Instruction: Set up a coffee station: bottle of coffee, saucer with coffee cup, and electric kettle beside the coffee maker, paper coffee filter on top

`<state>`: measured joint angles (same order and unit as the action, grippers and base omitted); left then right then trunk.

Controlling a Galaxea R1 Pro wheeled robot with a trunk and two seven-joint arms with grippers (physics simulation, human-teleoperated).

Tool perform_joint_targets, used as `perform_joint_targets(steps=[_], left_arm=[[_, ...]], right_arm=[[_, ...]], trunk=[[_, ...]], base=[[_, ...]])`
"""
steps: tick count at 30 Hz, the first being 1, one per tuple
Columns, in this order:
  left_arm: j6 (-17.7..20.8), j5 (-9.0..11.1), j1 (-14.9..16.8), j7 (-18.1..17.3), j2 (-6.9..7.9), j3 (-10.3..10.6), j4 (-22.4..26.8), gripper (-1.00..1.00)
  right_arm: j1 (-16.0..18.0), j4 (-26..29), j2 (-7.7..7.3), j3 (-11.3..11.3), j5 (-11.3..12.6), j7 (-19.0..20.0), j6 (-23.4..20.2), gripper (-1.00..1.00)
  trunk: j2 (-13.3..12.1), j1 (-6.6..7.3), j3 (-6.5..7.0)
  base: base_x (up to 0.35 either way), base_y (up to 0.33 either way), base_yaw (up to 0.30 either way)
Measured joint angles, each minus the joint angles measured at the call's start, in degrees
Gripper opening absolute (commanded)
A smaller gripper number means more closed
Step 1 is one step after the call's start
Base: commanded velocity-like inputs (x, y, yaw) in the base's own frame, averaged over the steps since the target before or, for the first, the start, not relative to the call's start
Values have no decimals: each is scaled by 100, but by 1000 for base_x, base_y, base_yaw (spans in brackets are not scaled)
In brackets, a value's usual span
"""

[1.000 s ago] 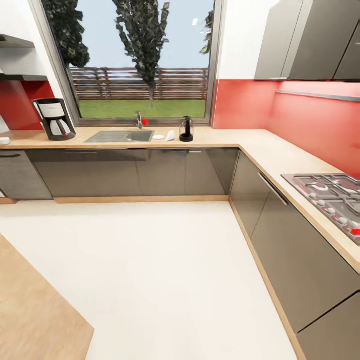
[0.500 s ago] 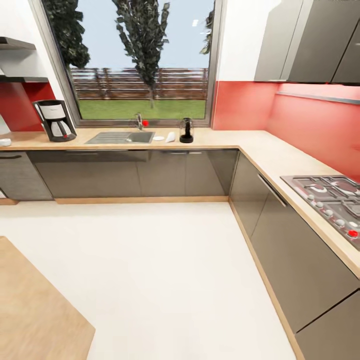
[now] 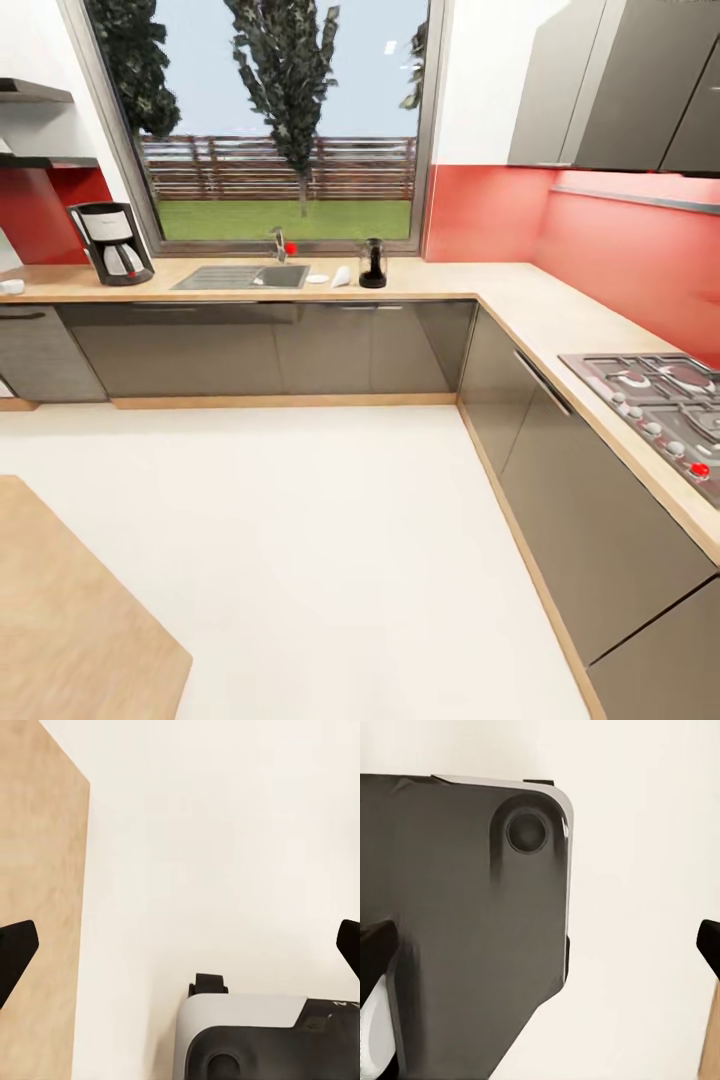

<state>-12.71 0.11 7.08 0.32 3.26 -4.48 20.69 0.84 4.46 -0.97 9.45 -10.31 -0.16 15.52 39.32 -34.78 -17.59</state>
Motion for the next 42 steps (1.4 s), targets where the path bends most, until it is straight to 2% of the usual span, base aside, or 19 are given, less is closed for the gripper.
perform_joint_targets(steps=[33, 35, 39, 42], left_arm=[[3, 5, 0, 0, 0, -11, 0, 100], [5, 5, 0, 0, 1, -14, -2, 100], [6, 5, -1, 0, 1, -17, -8, 100], [7, 5, -1, 0, 0, -18, -8, 100]], right_arm=[[0, 36, 12, -7, 0, 0, 11, 100], [1, 334, 21, -5, 1, 0, 41, 100], [2, 1372, 22, 8, -3, -2, 193, 100], [0, 1797, 15, 20, 4, -5, 244, 100]], trunk=[[-1327, 726, 595], [-1407, 770, 632], [-1568, 858, 704], [-1651, 903, 741]], base=[[0, 0, 0], [0, 0, 0], [0, 0, 0], [0, 0, 0]])
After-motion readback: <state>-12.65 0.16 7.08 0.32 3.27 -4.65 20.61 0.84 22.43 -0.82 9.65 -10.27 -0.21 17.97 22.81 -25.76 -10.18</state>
